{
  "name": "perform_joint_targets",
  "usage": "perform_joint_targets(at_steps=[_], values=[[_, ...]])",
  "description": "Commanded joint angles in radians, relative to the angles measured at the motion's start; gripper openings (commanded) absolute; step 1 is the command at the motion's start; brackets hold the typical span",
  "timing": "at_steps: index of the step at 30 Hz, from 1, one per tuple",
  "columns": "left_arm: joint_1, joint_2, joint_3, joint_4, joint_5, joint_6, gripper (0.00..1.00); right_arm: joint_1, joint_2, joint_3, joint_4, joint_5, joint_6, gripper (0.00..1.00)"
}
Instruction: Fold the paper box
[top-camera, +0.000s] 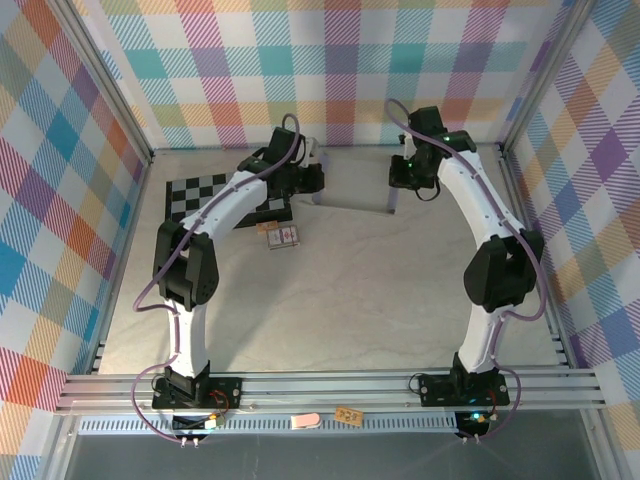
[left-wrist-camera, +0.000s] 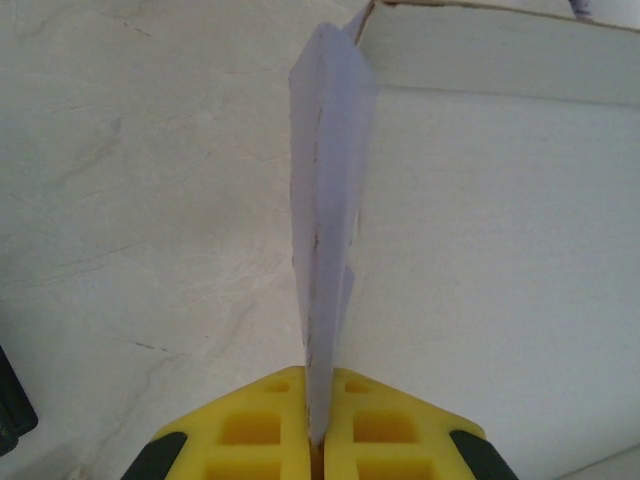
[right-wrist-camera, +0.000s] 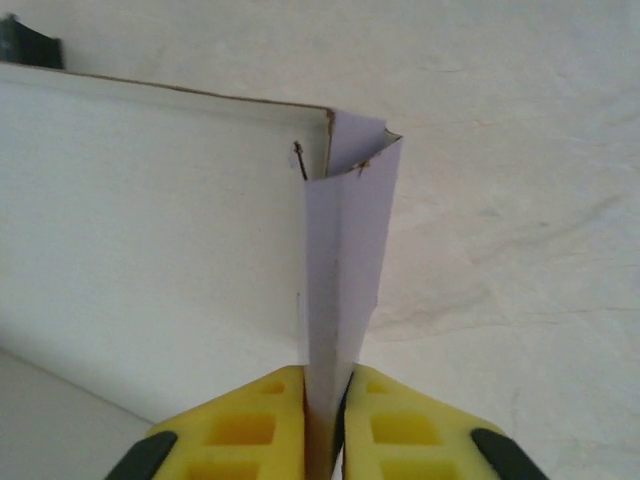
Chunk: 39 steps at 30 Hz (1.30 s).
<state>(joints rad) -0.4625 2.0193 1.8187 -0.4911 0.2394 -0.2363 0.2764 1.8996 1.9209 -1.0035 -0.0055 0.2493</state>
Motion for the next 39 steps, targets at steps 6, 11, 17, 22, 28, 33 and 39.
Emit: perform_joint_targets(at_steps=[6,11,17,22,28,33,39], values=[[-0.122,-0.151,-0.045,0.103,-0.107,0.075,0.00,0.073,-0.005,-0.006,-0.037,0.199,-0.030,0.00],[-0.187,-0.207,-0.116,0.155,-0.247,0.107,0.00,0.088,-0.056,-0.067,0.013,0.285,-0.033,0.00],[-0.256,-0.289,-0.244,0.270,-0.406,0.129,0.00,0.090,-0.148,-0.181,0.124,0.273,-0.060,0.00],[-0.281,-0.309,-0.285,0.301,-0.443,0.138,0.00,0.090,-0.194,-0.243,0.174,0.250,-0.083,0.00],[-0.283,-0.308,-0.288,0.317,-0.444,0.139,0.00,0.090,-0.203,-0.266,0.187,0.236,-0.088,0.04],[-0.283,-0.301,-0.276,0.315,-0.438,0.141,0.00,0.090,-0.188,-0.260,0.187,0.222,-0.076,0.11],[-0.283,-0.302,-0.266,0.307,-0.437,0.147,0.00,0.090,-0.161,-0.231,0.173,0.223,-0.079,0.14]])
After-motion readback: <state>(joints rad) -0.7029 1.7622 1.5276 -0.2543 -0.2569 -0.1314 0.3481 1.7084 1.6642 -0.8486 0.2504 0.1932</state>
